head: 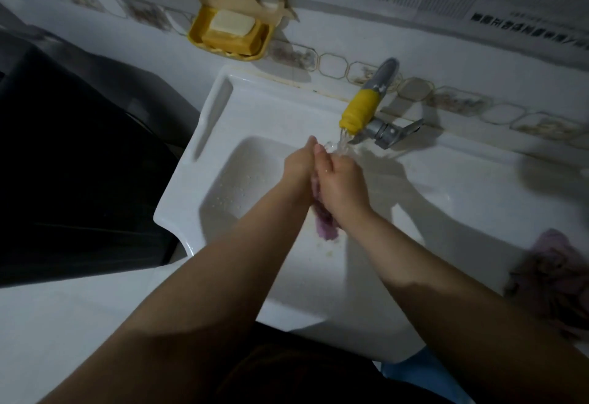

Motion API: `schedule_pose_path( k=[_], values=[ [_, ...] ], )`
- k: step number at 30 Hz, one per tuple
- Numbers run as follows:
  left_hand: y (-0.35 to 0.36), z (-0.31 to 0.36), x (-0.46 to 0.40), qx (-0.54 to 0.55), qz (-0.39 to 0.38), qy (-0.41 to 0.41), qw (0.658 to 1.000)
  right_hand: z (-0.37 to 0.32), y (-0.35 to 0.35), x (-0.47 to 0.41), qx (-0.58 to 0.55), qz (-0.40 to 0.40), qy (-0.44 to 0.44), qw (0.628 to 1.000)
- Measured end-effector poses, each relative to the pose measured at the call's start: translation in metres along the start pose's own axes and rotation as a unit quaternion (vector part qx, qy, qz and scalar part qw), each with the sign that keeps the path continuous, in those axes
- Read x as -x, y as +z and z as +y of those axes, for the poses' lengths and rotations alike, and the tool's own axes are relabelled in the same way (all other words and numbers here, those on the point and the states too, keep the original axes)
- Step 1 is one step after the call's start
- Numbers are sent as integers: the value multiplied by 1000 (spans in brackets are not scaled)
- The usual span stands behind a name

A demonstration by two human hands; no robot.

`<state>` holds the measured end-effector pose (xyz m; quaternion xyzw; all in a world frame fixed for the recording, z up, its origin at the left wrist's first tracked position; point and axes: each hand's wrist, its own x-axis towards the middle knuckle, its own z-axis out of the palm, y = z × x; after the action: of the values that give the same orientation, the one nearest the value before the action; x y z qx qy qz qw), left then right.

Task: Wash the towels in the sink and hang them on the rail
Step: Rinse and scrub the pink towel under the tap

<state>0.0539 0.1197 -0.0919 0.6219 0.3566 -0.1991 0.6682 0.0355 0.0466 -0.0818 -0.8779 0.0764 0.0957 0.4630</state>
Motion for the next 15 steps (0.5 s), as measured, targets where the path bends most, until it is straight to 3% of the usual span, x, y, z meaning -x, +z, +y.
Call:
schedule_pose_path(
  k=[5,7,9,10,11,13,15],
  values=[
    [22,-5,19,126,-35,-99,986,7,-10,-27,78,54,49,994],
    [19,-4,8,-12,-6,-34,999,2,-3,-17,88,52,20,995],
    [9,0,-2,-140,18,10,990,-4,1,-5,101,53,-4,993],
    [10,-3,-2,-108,21,5,994,-4,0,-6,117,60,4,991],
    [10,-6,-1,8,11,-43,999,-1,-2,-14,137,66,16,988],
    [10,-15,5,74,-51,-138,986,7,-8,-32,181,67,28,981],
    [5,-19,5,62,-148,-145,976,13,-11,-40,169,54,50,983]
  ],
)
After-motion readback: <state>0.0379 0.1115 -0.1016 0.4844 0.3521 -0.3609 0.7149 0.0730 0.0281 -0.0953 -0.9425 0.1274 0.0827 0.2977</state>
